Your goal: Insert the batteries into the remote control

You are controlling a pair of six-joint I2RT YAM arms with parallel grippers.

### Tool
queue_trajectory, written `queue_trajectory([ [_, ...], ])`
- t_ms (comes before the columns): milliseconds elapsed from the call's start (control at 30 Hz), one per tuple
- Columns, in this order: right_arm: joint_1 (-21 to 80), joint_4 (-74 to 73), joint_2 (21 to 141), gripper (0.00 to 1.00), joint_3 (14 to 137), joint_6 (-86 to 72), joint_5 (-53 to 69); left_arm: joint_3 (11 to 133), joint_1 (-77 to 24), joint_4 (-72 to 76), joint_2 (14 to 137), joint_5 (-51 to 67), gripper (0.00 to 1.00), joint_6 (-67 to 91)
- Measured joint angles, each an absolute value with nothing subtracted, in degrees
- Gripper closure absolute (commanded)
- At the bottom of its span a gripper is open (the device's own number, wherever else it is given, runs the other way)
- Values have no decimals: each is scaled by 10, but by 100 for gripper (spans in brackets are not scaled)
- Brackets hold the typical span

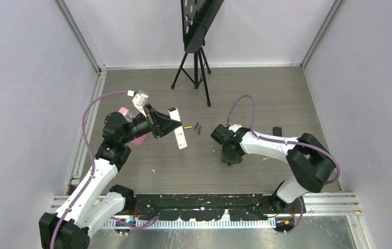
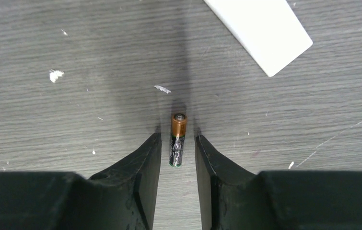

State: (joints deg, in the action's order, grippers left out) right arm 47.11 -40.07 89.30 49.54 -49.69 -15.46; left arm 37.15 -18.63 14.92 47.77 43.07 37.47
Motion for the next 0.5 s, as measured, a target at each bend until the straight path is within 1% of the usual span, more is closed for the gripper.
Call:
queue_trajectory([
  [67,466,-389,891,69,492,-497,-155,371,-187,150,480,431,100,376],
  [200,461,-370,891,87,489,-496,-152,366,-188,159,486,430,100,383],
  [300,460,-364,891,96,488,-495,-152,355,-191,174,493,429,100,392],
  [400,460,-360,888,99,487,-493,-152,344,-196,189,505,423,100,405],
  [500,462,-347,876,99,479,-481,-154,337,-201,205,518,416,100,419],
])
